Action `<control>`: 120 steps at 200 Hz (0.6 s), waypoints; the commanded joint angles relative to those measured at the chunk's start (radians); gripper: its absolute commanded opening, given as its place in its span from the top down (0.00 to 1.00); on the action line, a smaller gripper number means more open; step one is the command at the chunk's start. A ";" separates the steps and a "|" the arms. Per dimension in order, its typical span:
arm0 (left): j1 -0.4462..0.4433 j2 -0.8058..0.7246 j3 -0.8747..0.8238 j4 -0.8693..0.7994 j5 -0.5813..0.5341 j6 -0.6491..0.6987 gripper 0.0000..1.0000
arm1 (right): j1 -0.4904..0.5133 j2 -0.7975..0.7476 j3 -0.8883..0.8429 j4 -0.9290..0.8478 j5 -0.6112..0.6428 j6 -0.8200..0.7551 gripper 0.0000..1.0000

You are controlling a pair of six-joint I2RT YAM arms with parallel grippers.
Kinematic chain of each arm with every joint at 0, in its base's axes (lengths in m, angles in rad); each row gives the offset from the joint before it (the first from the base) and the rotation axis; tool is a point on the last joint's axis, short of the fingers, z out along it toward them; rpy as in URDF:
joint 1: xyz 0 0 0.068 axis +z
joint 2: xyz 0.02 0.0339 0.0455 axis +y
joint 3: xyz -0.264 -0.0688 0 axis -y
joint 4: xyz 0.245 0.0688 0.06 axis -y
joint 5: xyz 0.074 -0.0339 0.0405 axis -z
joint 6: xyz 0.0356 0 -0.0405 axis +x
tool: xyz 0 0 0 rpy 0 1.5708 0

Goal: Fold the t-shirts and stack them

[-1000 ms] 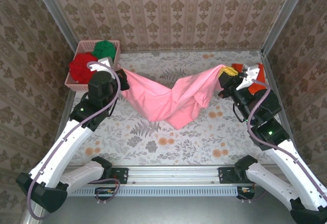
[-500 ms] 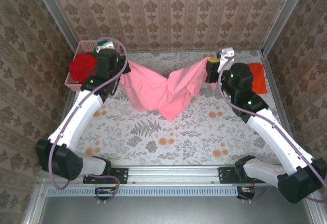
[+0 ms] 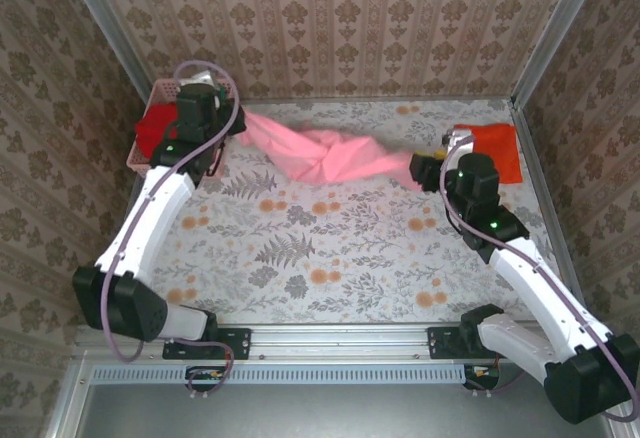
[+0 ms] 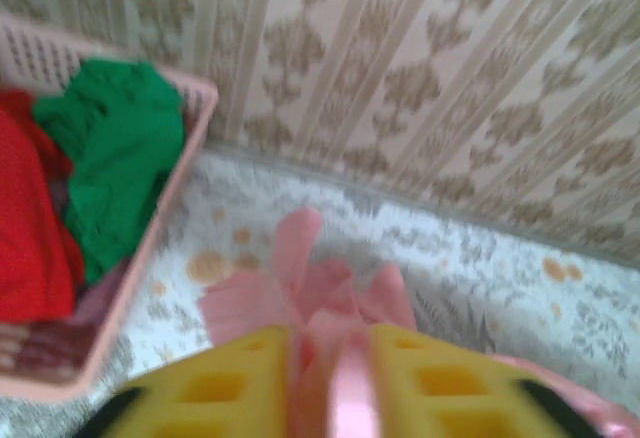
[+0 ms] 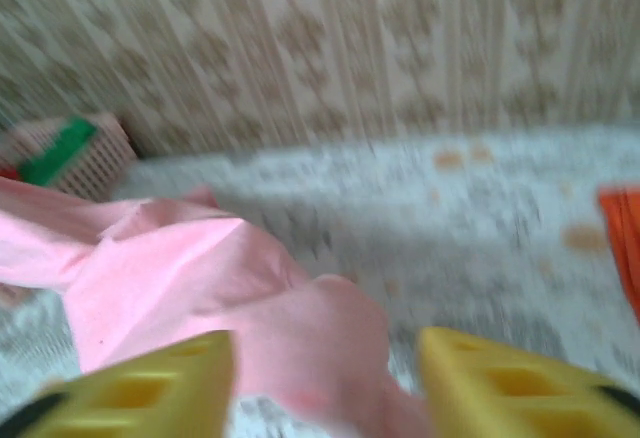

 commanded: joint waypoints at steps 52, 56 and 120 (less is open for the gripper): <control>-0.038 0.073 -0.129 -0.029 0.019 -0.060 0.00 | 0.043 0.225 0.073 -0.044 -0.071 0.032 0.10; -0.038 0.061 -0.154 -0.024 0.010 -0.071 0.00 | 0.058 0.260 0.085 -0.037 -0.071 0.032 0.10; -0.003 -0.074 -0.528 0.105 -0.001 -0.268 0.00 | 0.184 0.775 0.354 -0.052 -0.082 0.103 0.17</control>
